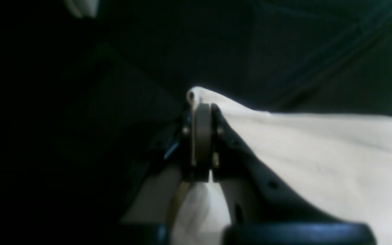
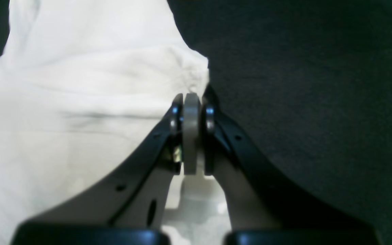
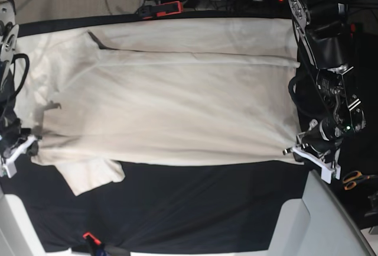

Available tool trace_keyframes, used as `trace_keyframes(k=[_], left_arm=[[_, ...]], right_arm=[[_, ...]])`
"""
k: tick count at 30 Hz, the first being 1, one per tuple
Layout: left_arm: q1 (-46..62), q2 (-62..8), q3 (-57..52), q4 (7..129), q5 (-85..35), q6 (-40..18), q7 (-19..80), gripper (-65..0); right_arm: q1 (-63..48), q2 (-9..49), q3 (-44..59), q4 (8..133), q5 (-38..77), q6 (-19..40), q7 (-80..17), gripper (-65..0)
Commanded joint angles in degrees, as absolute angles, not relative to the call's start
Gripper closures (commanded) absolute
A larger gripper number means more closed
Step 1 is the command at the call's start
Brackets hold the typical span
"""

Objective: Fold the T-shirt properly
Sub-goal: 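Move both grippers along the shirt sides to the hem corners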

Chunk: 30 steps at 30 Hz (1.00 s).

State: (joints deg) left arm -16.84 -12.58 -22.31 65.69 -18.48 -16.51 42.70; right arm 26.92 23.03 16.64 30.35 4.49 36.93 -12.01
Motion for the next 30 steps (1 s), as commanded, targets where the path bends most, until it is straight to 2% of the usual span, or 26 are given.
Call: trace_keyframes(k=[1, 21, 30], left_arm=[[-18.3, -13.6, -22.5, 67.3, -19.2, -16.7, 41.0, 0.0], [-16.8, -13.6, -22.3, 67.2, -19.2, -16.8, 41.0, 0.0], [-14.2, -13.1, -21.8, 71.5, -19.2, -16.8, 41.0, 0.0]], right_arm=[[28.9, 24.2, 16.7, 32.3, 5.4, 37.1, -10.6, -0.6], [26.2, 25.2, 16.8, 36.5, 5.4, 37.4, -10.6, -0.5], [21.9, 25.5, 16.7, 42.1, 5.4, 37.5, -10.6, 0.0]])
